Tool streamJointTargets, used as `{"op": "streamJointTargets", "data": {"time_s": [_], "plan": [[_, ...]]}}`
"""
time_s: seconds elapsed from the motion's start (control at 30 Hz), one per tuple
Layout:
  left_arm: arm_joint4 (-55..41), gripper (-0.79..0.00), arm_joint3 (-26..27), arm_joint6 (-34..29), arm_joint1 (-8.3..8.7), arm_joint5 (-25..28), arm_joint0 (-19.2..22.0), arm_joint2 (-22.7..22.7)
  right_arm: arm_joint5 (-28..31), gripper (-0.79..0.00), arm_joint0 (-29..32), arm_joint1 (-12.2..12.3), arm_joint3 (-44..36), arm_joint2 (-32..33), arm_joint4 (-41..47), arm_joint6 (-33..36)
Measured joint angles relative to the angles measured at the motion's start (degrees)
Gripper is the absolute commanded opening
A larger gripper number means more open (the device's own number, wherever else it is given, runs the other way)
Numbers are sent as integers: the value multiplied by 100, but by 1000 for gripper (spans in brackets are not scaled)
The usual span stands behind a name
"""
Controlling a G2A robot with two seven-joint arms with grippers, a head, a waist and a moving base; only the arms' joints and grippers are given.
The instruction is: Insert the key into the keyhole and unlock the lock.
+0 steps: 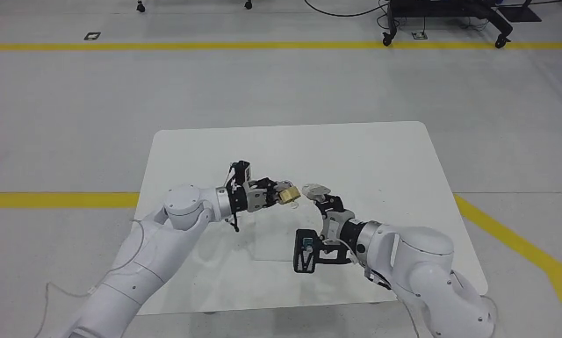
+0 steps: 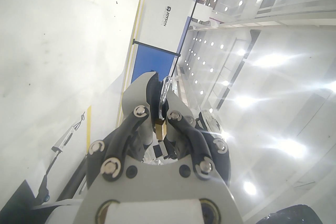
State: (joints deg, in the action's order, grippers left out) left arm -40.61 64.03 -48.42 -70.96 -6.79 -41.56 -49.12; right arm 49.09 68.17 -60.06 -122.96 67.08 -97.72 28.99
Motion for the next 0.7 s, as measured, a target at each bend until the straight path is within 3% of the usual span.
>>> {"op": "streamJointTargets", "data": {"time_s": [0.1,0.13,0.17,0.3,0.43,0.6,0.7], "plan": [[179,-785,137,234,3,149,-77,-23,-75,0,16,-5,-20,-12,66,-123],[199,-785,189,361,0,238,-124,-56,-102,-406,18,-4,-9,-17,105,-316],[145,-785,224,481,-7,347,-176,-102,-121,-449,19,2,40,-1,85,-597],[-313,-785,229,949,-91,1042,-418,-240,-664,-468,161,19,384,-76,-563,-1779],[-692,-785,32,915,-201,1259,-417,-184,-1114,-459,174,6,697,-170,-845,-2305],[-827,-785,-231,735,-306,1097,-263,-90,-2176,-480,299,-45,642,-419,-1839,-1768],[-856,-785,-338,677,-342,1086,-216,-105,-2281,-459,269,-87,664,-669,-2158,-1542]]}}
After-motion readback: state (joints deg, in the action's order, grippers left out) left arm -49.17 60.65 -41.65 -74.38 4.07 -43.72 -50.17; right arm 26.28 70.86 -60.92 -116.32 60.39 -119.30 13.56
